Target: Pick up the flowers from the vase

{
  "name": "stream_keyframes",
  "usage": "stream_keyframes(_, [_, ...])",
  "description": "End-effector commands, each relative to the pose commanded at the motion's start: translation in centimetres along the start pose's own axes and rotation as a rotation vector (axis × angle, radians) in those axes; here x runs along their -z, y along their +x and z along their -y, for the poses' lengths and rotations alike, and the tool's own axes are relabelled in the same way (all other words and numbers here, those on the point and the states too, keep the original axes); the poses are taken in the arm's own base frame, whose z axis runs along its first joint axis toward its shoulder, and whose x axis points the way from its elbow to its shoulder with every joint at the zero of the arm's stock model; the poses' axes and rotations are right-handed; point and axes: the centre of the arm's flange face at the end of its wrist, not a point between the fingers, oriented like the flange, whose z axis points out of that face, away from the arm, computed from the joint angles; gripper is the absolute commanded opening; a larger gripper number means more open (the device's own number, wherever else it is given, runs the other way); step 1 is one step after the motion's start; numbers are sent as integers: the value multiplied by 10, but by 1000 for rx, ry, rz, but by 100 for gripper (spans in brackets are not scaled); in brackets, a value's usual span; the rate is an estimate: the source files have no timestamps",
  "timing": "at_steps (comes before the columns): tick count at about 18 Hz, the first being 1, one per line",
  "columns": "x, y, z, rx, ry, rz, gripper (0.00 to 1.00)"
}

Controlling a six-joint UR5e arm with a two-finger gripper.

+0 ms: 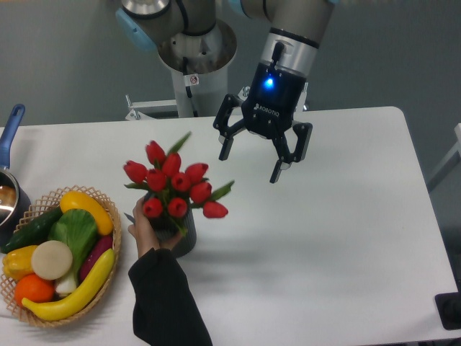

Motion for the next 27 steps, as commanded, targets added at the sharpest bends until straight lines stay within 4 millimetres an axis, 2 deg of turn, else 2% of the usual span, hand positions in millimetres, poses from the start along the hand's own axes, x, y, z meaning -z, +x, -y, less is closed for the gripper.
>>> stream_keyframes(19, [-1,6,15,-34,14,-4,100])
stream_keyframes(27, [-24,26,11,-18,10,-65,100])
